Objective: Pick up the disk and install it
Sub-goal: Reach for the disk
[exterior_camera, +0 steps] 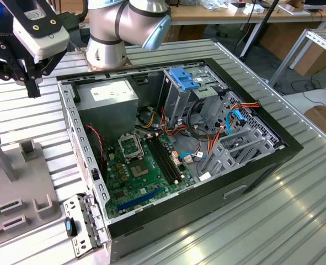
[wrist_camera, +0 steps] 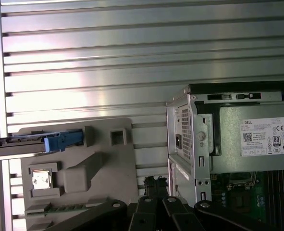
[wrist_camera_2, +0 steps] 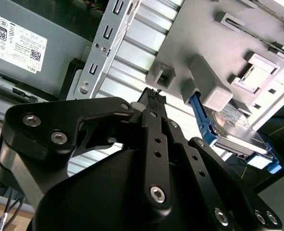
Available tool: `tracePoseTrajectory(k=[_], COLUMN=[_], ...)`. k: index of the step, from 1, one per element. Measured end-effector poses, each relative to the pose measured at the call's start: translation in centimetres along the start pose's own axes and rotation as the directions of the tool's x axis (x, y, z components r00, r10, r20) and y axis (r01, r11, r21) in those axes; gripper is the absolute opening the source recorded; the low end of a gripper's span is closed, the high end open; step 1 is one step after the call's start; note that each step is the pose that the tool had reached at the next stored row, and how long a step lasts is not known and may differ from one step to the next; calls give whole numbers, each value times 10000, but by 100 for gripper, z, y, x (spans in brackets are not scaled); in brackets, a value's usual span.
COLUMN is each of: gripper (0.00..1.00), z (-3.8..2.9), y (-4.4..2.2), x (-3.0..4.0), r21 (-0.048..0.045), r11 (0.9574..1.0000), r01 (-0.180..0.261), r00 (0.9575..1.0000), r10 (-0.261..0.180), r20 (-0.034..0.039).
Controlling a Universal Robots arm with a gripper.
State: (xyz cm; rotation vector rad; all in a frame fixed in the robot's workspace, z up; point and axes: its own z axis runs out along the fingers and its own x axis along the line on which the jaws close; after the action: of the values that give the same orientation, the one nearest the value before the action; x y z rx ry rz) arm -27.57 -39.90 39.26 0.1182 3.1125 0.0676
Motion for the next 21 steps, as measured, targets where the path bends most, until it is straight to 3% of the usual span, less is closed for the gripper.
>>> tracePoseTrajectory(k=[5,17,21], gripper=[11,11,11], z=[-3,-3,-4], y=[-7,-7,-10], x=[90,99,135], r21=[0,0,0], r11=[10000,10000,10000], r01=[2,1,1], r00=[10000,10000,10000], r10=[-2,-1,-1], r20=[0,0,0])
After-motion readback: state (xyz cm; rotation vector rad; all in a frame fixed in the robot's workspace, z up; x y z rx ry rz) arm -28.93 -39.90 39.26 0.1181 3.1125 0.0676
